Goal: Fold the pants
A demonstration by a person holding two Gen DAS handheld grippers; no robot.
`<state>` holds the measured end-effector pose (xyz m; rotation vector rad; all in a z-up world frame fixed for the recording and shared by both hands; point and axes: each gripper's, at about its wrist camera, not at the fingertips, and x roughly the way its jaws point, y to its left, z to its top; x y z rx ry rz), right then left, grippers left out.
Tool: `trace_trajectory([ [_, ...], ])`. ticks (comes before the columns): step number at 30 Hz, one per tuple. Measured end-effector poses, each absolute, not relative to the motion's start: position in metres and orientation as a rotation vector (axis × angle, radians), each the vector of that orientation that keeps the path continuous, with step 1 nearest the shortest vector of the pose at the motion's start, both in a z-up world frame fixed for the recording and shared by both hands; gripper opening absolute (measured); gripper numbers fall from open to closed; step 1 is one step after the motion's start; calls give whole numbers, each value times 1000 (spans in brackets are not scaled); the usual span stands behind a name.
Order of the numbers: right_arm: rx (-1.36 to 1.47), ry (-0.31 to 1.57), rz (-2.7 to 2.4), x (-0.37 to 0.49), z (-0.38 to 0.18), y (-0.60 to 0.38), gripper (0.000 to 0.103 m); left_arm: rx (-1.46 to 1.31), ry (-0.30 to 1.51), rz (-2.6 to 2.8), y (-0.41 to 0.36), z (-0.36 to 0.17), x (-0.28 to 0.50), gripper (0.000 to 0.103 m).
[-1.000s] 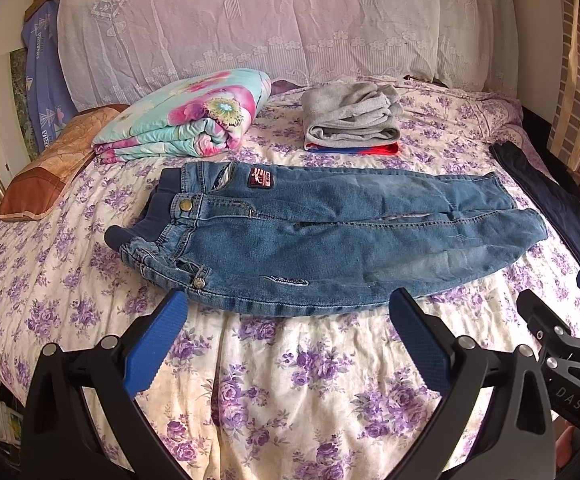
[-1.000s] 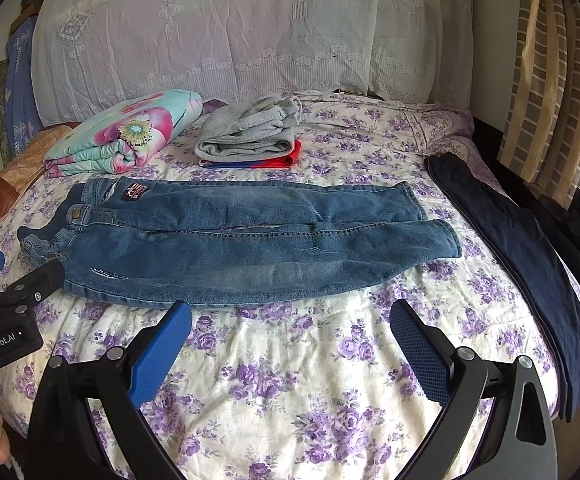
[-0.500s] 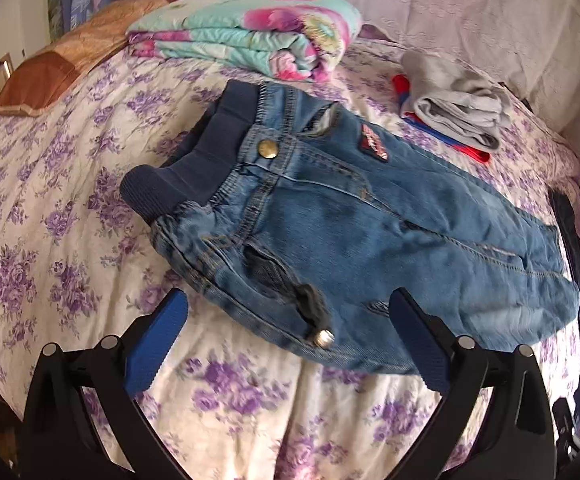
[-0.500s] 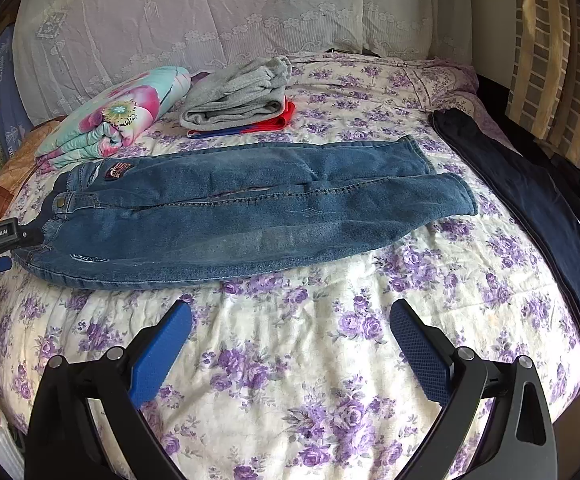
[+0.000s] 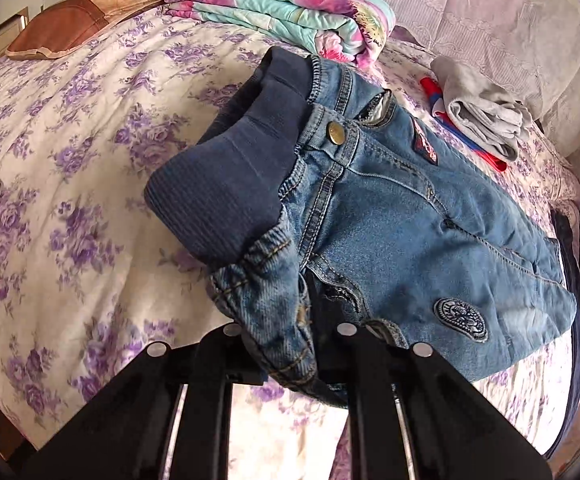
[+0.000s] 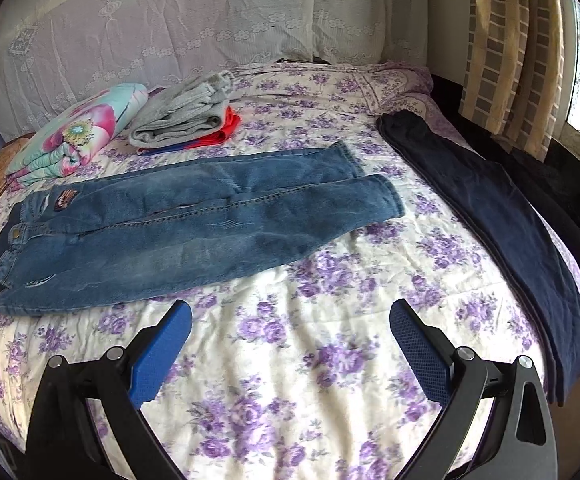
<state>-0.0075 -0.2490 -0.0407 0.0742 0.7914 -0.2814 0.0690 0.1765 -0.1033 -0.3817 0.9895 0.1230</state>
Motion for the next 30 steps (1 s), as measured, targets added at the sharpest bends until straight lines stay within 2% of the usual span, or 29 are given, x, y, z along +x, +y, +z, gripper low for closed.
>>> trace_trajectory([
  [5, 273, 878, -290, 32, -42, -334, 100, -345, 976, 121, 179, -109, 71, 17],
  [12, 668, 1021, -158, 114, -105, -413, 100, -329, 978, 109, 180, -111, 73, 21],
  [13, 713, 1019, -147, 123, -114, -418, 94, -339, 981, 106, 182, -112, 73, 21],
  [15, 801, 998, -115, 139, -130, -424, 64, -351, 986, 103, 184, -112, 74, 21],
  [16, 835, 992, -97, 146, -137, -425, 25, -353, 989, 104, 184, -112, 75, 22],
  [17, 873, 997, -74, 151, -143, -426, 14, -353, 993, 104, 185, -113, 76, 22],
  [20, 883, 953, -80, 145, -134, -422, 9, -364, 1004, 94, 187, -110, 78, 20],
  [25, 773, 889, -85, 100, -86, -411, 9, -367, 1000, 69, 189, -101, 73, 14],
  [28, 734, 918, -115, 71, -90, -408, 10, -384, 1004, 52, 194, -101, 69, 14],
  [30, 720, 960, -164, 60, -112, -411, 17, -387, 1020, 59, 195, -109, 72, 15],
])
